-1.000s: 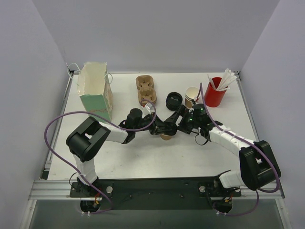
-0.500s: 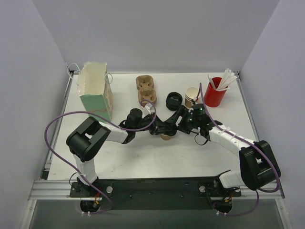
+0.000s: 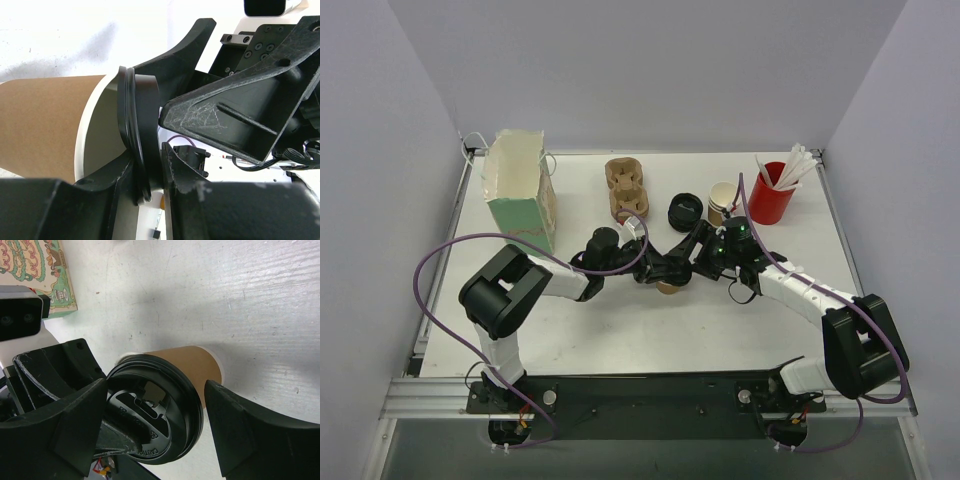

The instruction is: Pack the takeout coffee

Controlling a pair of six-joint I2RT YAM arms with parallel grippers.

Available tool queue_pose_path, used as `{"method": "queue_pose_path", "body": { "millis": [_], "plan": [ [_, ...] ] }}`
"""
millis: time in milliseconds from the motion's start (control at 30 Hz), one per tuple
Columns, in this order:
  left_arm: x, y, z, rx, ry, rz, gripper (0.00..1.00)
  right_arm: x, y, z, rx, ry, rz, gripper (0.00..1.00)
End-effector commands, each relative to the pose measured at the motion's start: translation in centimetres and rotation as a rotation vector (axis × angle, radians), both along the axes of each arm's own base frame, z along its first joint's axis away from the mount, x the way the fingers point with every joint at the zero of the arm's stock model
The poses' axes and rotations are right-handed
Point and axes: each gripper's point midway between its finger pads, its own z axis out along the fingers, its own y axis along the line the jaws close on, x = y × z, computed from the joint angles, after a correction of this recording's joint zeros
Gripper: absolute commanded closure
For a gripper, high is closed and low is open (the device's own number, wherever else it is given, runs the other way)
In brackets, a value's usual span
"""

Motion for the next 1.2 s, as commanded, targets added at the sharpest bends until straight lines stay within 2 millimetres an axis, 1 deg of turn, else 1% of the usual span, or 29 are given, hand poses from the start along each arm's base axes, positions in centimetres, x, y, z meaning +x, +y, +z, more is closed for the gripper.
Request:
{"method": "queue_pose_path", "body": {
  "millis": [0, 133, 700, 867, 1167],
  "plan": [
    [0.3, -0.1, 1.9, -0.033, -0.074, -0.018, 0.69, 0.8, 0.1, 0.6, -0.019, -0.024, -0.005, 0.27],
    [0.4, 0.3, 1.9, -0.026, -0.079, -0.013, 0.66, 0.8, 0.1, 0.5, -0.024, -0.025, -0.006, 0.28],
    [0.6, 1.4, 2.1, -0.009, -0.084, -0.003, 0.66, 0.8, 0.1, 0.3, -0.028, -0.022, -0.006, 0.28],
    [0.7, 1.7, 2.0, -0.002, -0.082, -0.002, 0.66, 0.9, 0.0, 0.3, -0.029, -0.022, -0.006, 0.30],
    [0.9, 2.2, 2.1, 0.005, -0.084, 0.005, 0.65, 0.9, 0.1, 0.3, -0.029, -0.020, -0.001, 0.31]
  ]
}}
